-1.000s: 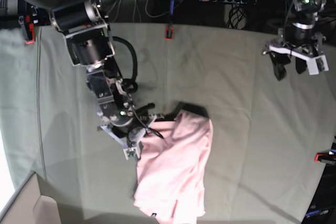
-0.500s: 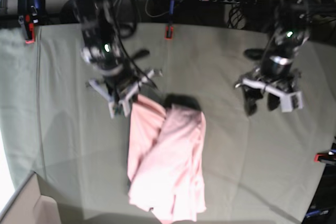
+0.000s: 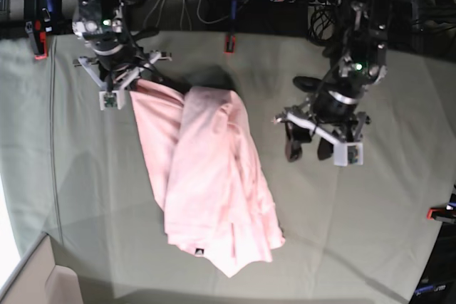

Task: Layout the t-shirt on the table in an organized manner, then fold the t-shirt properly
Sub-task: 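Drag the grasped shirt edge with the right gripper away from the pile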

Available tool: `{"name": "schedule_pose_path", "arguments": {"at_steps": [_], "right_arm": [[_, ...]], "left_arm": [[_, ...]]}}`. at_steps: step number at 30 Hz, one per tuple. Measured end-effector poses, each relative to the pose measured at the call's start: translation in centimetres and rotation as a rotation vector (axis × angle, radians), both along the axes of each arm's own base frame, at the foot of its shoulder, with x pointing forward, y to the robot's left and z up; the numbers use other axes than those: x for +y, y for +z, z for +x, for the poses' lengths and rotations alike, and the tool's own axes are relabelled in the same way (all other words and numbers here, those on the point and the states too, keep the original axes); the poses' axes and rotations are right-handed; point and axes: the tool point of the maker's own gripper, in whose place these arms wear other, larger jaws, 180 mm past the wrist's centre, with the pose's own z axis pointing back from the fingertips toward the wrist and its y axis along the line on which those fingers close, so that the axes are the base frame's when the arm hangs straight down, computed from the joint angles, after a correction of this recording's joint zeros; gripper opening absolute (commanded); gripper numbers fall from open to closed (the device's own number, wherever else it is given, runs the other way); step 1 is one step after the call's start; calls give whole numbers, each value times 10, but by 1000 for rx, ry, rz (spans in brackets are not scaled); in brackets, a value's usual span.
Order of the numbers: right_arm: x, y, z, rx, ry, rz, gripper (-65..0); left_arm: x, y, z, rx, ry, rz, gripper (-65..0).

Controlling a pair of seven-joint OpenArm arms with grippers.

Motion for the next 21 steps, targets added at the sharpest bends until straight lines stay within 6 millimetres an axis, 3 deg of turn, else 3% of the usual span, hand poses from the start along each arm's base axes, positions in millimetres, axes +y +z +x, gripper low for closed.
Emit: {"name": "schedule_pose_path", "arguments": {"at_steps": [4, 8, 11, 14, 17, 21], "right_arm": [[-7, -1, -4, 5, -59, 10, -419], [-5, -2, -6, 11, -66, 17, -303], [-5, 10, 2, -23, -63, 15, -246], [-4, 39, 38, -123, -56, 13, -231], [12, 68, 90, -209, -7, 31, -231], [36, 77, 153, -220, 49, 52, -233]], "left_arm": [[43, -18, -24, 67, 86, 52, -280], [79, -8, -31, 46, 173, 73, -278], [107, -5, -39, 45, 240, 101, -277], [124, -3, -44, 50, 279, 117, -277], [141, 4, -49, 38, 316, 139, -277], [148, 0, -61, 59, 333, 145, -277]]}}
